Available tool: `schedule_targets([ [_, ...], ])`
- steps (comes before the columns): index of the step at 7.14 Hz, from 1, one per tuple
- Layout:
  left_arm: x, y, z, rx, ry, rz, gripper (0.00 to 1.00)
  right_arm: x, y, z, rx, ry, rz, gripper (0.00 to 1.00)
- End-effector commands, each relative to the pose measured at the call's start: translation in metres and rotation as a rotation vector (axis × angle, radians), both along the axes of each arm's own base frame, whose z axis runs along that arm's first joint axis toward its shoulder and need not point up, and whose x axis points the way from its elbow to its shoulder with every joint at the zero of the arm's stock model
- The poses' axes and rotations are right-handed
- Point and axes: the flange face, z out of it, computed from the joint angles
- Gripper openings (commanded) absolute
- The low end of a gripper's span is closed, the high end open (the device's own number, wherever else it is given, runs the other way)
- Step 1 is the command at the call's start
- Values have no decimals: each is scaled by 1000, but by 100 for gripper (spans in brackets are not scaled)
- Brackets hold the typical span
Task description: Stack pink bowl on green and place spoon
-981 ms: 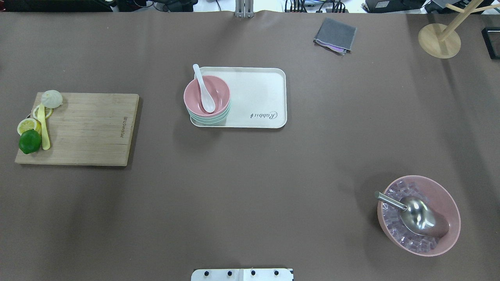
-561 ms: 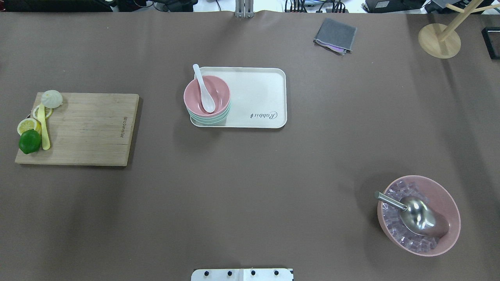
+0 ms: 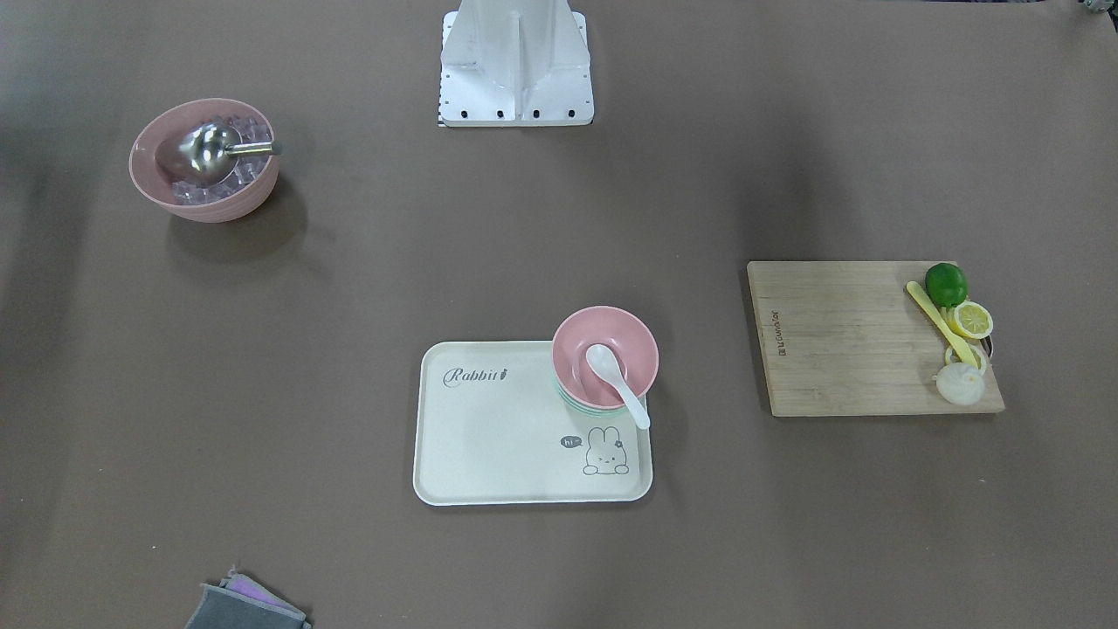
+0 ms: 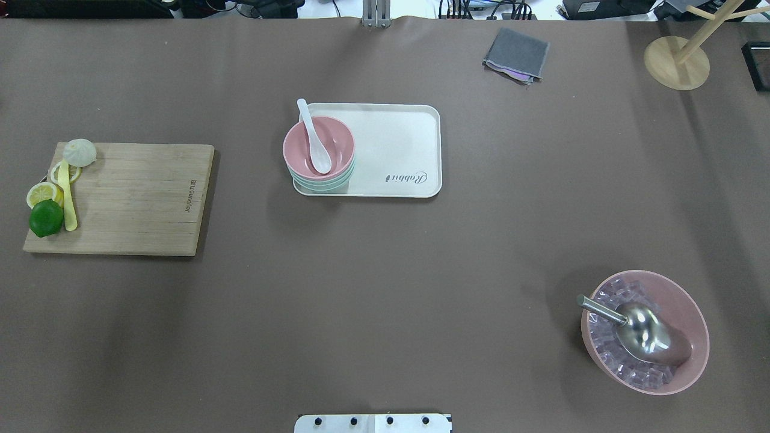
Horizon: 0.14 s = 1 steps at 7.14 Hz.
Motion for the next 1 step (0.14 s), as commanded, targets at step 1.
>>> schedule_targets([
  [1, 1, 0, 0, -1, -1, 0, 98, 0, -1, 0, 1, 0, 0, 100],
])
